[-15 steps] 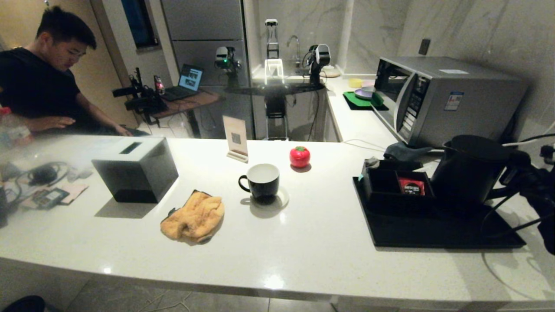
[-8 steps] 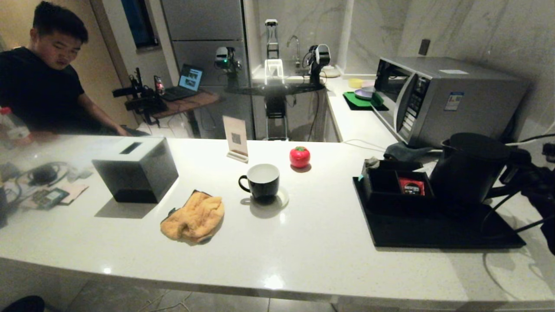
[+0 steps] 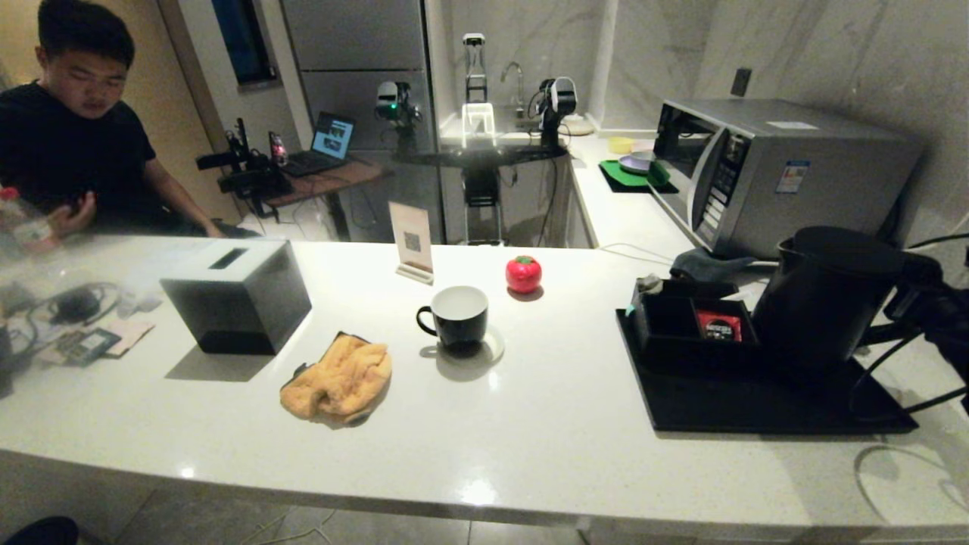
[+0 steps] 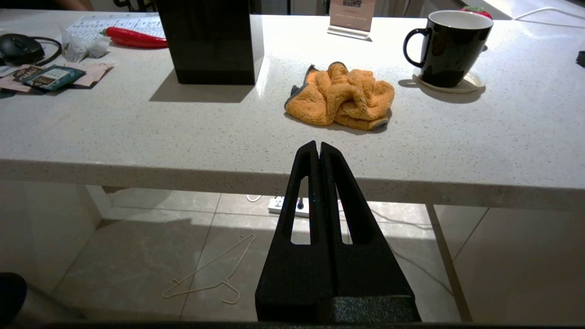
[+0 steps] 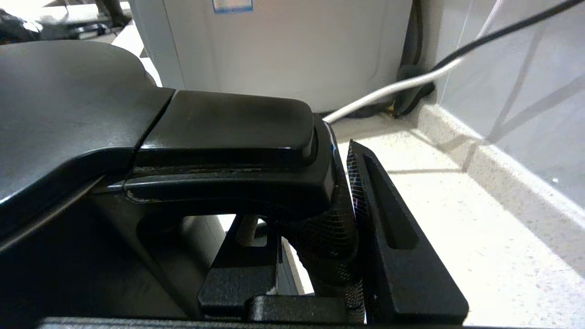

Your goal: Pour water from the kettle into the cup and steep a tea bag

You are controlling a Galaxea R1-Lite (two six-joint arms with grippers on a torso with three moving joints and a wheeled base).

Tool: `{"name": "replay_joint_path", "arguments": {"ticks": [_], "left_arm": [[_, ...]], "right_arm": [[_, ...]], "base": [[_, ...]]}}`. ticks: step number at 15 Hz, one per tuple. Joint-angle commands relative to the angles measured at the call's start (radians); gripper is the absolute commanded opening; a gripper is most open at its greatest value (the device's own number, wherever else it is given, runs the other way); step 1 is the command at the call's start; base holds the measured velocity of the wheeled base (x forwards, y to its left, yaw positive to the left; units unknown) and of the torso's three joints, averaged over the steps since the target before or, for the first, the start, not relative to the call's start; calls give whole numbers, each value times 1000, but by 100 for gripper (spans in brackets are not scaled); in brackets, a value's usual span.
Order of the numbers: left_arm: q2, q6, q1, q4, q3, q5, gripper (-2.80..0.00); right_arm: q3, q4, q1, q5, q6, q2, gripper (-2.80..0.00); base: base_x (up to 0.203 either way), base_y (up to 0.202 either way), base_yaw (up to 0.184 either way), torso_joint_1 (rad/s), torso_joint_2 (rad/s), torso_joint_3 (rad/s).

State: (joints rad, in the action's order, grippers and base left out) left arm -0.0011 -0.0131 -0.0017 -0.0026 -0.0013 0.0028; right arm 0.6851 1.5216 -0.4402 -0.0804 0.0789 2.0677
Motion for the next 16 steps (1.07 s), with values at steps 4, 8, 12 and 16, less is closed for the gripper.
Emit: {"name": "replay_joint_path", "arguments": {"ticks": [4, 8, 12, 16], "left_arm": [[1, -1, 0, 0, 1, 0, -280], [1, -1, 0, 0, 1, 0, -280], [1, -1, 0, 0, 1, 0, -280], [1, -1, 0, 0, 1, 0, -280]], "right_arm": [[-42, 41, -3, -1, 7, -72, -280], [-76, 37, -23, -2, 12, -116, -280], [-121, 35, -54, -2, 20, -157, -280], [-177, 30, -74, -5, 21, -215, -280]], "base": [[0, 0, 0, 0, 0, 0], [0, 0, 0, 0, 0, 0], [0, 0, 0, 0, 0, 0], [0, 0, 0, 0, 0, 0]]}}
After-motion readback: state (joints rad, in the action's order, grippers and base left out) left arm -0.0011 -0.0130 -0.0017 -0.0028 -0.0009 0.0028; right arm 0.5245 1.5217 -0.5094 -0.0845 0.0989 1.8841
